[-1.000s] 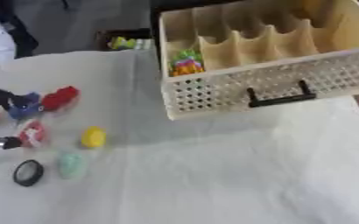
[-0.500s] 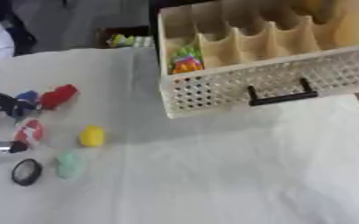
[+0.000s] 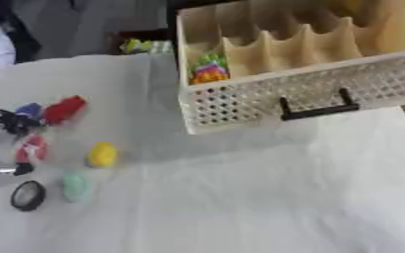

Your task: Pick up objects from table and place into drawer.

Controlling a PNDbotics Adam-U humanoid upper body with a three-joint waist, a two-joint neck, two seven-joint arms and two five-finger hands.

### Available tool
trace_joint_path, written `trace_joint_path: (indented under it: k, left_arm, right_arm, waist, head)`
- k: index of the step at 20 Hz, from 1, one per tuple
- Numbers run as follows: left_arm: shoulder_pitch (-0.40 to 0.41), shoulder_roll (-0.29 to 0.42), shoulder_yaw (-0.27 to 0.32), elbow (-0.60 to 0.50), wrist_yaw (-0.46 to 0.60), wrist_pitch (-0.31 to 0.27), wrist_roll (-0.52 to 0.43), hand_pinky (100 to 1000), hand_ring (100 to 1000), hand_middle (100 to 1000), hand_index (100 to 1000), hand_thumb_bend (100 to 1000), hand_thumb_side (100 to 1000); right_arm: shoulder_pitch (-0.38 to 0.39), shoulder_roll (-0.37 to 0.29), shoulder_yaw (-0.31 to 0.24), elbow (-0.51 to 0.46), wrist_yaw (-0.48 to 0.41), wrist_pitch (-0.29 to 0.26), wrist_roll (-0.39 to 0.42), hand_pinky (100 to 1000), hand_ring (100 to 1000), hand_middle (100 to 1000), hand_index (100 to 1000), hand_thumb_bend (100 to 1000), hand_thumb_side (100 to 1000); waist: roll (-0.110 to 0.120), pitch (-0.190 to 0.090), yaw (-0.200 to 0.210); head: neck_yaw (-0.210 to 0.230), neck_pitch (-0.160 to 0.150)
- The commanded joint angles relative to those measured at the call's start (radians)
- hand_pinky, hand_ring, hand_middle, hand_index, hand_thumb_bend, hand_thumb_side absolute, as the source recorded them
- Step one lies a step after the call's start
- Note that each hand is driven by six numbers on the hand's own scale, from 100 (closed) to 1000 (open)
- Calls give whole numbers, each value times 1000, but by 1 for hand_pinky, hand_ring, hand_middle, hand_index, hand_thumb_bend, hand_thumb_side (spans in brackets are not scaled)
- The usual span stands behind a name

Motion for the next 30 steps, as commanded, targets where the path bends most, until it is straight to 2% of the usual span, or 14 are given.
trace_joint_path:
  k: [1,6,11,18,24,30]
  left_arm:
    - [-15,25,9,4,-29,2,7,541,732,743,989,517,838]
    - [-15,25,17,14,-80,14,11,550,736,742,988,529,829]
    - [-17,23,20,17,-95,20,17,541,730,727,967,481,822]
    - [-21,16,20,25,-91,32,37,508,693,678,927,410,763]
    - [-26,10,15,35,-109,35,48,505,680,672,925,453,760]
    - [-28,4,15,51,-135,29,34,489,645,648,921,459,750]
  right_arm:
    - [-10,-13,-11,-11,-6,3,2,508,497,393,697,104,987]
    - [-6,-11,-10,-11,-8,6,8,509,496,389,697,104,987]
    - [-3,-5,-9,-11,-12,11,15,508,496,388,697,104,986]
    - [3,2,-14,-11,-19,15,17,508,496,387,697,105,985]
    - [2,4,-17,-11,-21,15,17,510,496,386,695,104,986]
    - [4,10,-20,-11,-25,17,16,510,496,385,694,101,986]
  waist:
    - [-3,-18,0]
    - [-3,-15,-2]
    - [-2,-15,-2]
    - [0,-10,-7]
    - [1,-5,-10]
    - [3,-1,-13]
  head:
    - [5,-12]
    - [7,-15]
    - [8,-15]
    - [12,-19]
    - [16,-23]
    - [20,-23]
